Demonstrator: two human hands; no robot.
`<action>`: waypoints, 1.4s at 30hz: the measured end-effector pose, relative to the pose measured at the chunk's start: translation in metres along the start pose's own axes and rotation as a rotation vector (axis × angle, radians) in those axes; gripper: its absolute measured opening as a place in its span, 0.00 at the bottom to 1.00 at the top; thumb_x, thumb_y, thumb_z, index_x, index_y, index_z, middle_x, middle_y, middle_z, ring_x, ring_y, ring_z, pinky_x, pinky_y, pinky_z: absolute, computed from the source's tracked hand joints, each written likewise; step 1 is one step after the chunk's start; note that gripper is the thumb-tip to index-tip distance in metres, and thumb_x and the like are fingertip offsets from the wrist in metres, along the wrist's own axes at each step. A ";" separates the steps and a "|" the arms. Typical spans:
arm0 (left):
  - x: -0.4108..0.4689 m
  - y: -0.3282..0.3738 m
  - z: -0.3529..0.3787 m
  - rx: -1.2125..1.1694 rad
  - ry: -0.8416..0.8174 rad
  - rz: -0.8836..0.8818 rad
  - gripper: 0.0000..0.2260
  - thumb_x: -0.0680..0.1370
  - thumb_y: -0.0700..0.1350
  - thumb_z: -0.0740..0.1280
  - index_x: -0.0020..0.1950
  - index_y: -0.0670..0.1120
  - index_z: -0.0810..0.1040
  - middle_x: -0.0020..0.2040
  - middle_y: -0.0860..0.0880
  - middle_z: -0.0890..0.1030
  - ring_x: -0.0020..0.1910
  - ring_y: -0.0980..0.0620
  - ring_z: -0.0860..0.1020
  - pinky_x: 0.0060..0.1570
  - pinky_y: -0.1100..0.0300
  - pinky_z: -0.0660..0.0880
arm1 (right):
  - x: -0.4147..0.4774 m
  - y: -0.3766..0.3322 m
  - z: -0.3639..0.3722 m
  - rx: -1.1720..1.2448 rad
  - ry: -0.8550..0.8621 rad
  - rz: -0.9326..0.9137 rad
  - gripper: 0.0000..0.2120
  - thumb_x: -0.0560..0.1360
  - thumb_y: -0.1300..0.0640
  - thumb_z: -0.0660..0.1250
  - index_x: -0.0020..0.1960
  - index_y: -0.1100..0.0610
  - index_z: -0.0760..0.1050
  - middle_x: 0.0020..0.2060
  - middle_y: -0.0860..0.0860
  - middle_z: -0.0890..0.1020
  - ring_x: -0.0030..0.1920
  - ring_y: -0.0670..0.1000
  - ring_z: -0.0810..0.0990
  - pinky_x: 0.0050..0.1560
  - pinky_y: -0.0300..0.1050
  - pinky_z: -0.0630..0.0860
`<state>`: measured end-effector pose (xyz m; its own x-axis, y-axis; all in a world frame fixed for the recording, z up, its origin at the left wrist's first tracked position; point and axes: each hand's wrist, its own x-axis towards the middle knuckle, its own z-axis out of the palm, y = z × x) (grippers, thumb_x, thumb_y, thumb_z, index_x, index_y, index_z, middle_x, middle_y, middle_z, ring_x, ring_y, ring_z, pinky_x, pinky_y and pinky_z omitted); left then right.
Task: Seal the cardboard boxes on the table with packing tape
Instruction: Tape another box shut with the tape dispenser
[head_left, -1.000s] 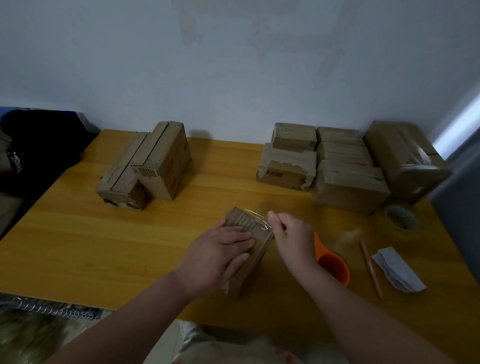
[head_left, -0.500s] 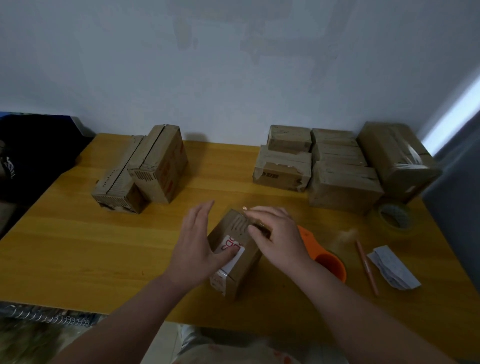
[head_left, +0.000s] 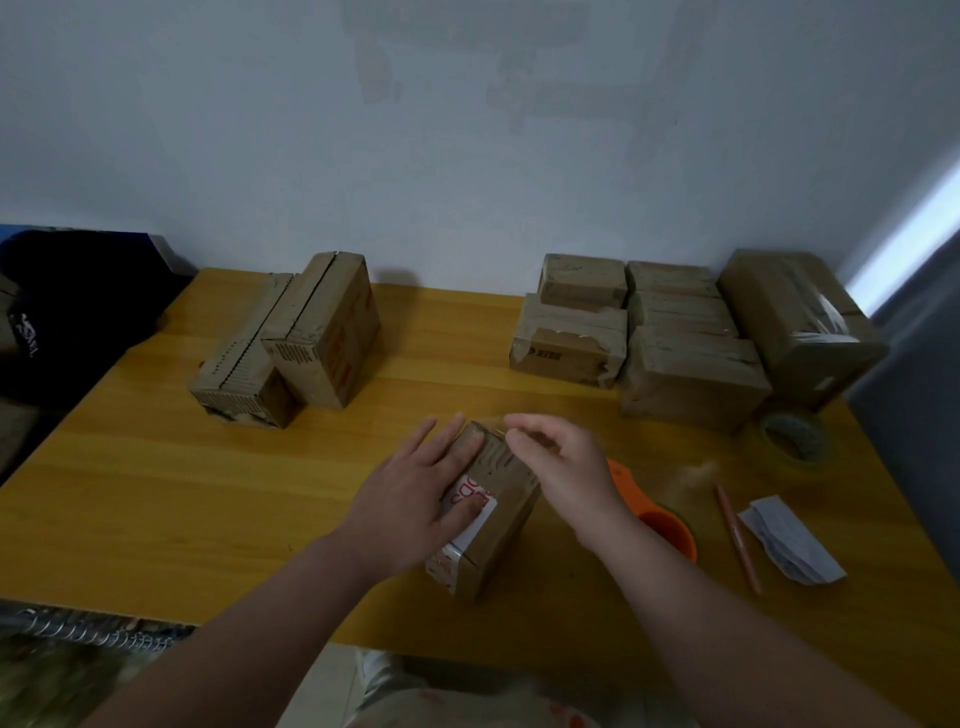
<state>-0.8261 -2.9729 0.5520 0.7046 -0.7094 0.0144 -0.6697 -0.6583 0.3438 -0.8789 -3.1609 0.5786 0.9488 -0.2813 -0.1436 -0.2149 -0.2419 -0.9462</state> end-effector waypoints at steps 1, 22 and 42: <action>-0.001 0.000 0.000 -0.001 0.010 0.006 0.34 0.75 0.70 0.43 0.78 0.57 0.52 0.76 0.59 0.43 0.78 0.52 0.43 0.73 0.50 0.58 | 0.001 -0.002 0.000 0.066 0.010 0.039 0.12 0.78 0.50 0.66 0.60 0.51 0.79 0.52 0.43 0.80 0.54 0.44 0.78 0.52 0.42 0.78; -0.003 0.003 0.010 -0.093 0.349 0.199 0.18 0.77 0.52 0.64 0.58 0.42 0.82 0.55 0.47 0.81 0.60 0.48 0.75 0.58 0.55 0.76 | 0.045 -0.025 0.017 -0.749 0.002 -0.153 0.14 0.77 0.47 0.68 0.40 0.55 0.82 0.37 0.50 0.83 0.40 0.50 0.80 0.44 0.51 0.79; -0.004 0.000 0.008 -0.149 0.368 0.242 0.17 0.75 0.54 0.64 0.52 0.43 0.84 0.52 0.49 0.83 0.59 0.49 0.79 0.56 0.58 0.77 | 0.035 -0.006 -0.030 -0.536 0.165 -0.186 0.15 0.78 0.44 0.60 0.41 0.52 0.78 0.36 0.46 0.83 0.33 0.40 0.77 0.38 0.40 0.74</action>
<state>-0.8312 -2.9723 0.5444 0.5863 -0.6843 0.4336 -0.8033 -0.4218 0.4205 -0.8514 -3.1971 0.5877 0.9424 -0.3195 0.0989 -0.1757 -0.7246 -0.6663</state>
